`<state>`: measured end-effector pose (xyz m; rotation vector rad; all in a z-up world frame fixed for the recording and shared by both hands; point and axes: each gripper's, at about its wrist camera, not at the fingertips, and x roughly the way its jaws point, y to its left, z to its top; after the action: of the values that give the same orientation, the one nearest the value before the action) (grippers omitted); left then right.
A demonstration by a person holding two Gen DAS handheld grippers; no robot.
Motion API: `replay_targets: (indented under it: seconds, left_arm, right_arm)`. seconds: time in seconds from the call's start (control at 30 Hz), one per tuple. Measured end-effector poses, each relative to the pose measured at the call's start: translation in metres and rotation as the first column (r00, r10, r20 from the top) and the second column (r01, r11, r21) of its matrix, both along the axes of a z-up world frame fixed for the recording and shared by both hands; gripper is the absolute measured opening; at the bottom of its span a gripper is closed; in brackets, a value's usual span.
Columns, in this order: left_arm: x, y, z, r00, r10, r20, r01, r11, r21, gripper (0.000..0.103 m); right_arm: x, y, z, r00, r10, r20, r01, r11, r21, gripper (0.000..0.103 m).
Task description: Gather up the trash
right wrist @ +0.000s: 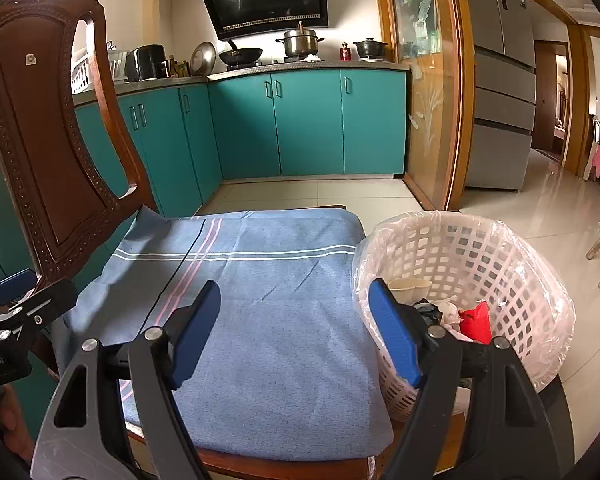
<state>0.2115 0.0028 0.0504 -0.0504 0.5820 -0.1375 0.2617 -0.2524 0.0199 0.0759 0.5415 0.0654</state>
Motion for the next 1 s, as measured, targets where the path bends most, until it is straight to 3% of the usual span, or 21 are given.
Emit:
replay_targets:
  seconds: [1.0]
  left_arm:
    - [0.0017, -0.0035, -0.0018, 1.0, -0.014, -0.011, 0.014, 1.0, 0.009, 0.1]
  right_arm:
    - [0.0001, 0.001, 0.0004, 1.0, 0.0, 0.002, 0.0, 1.0, -0.001, 0.075]
